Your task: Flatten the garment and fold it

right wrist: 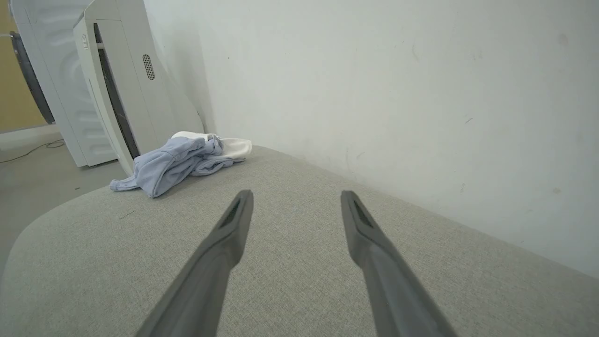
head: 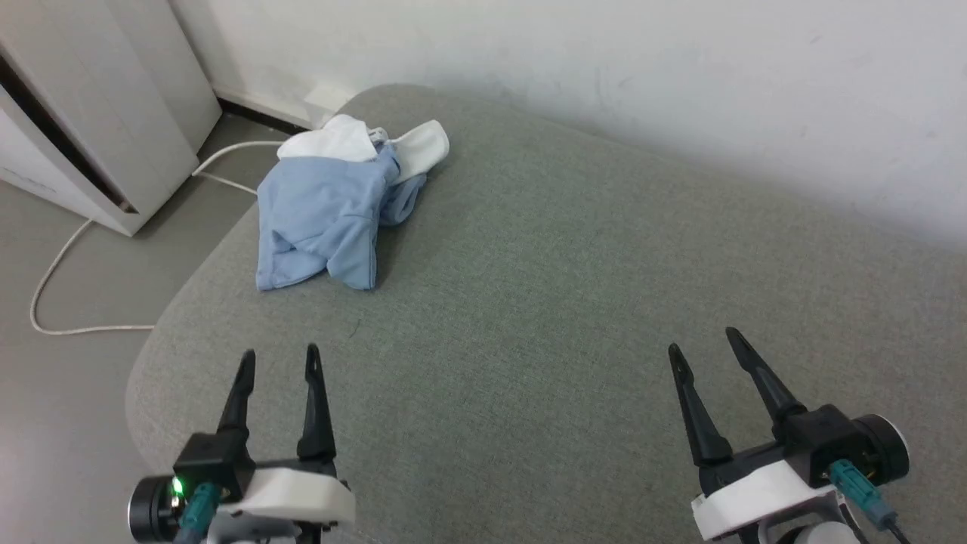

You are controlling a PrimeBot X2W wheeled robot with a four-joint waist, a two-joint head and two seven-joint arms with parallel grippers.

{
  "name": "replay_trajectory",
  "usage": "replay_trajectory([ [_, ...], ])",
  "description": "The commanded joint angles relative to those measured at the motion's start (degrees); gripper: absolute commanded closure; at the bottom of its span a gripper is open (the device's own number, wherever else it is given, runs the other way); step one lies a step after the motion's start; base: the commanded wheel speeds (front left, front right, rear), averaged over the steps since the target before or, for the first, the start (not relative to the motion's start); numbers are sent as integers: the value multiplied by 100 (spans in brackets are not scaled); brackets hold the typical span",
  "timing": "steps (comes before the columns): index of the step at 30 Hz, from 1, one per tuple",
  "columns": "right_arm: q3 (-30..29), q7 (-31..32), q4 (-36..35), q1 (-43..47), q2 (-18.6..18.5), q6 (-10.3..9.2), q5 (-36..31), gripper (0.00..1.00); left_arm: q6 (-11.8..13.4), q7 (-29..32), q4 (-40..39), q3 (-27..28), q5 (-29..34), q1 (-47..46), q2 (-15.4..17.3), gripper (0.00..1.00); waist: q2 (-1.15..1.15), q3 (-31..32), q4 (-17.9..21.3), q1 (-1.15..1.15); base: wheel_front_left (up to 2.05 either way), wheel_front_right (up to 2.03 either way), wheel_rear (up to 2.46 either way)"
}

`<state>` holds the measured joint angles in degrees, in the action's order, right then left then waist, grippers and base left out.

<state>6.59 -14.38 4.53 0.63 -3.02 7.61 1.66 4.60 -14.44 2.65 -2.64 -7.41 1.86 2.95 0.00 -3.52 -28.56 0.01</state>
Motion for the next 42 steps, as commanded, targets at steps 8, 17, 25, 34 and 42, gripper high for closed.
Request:
replay_trajectory([
  [8,69,-62,-152,-251,14,-12,-289,0,-438,-56,692,265,-93,-902,309,0,0,-591,410,-1,0,0,0],
  [17,55,-62,-420,-482,14,-12,-619,0,-1045,1063,2351,242,-428,-2598,1157,0,0,-1275,931,-1,0,0,0],
  [25,123,-62,-744,-728,-1,-12,-807,0,-1203,2250,3424,-84,-1080,-4010,1912,0,0,-1844,1310,-1,0,0,0],
  [34,164,-62,-1033,-1031,-4,-12,-879,0,-1207,3947,4106,-636,-2540,-4953,2784,0,0,-2472,1704,-1,0,0,0],
  [42,123,-62,-1102,-1133,2,-12,-883,0,-1208,5262,4476,-683,-3399,-5235,3268,0,0,-2838,1950,-1,0,0,0],
])
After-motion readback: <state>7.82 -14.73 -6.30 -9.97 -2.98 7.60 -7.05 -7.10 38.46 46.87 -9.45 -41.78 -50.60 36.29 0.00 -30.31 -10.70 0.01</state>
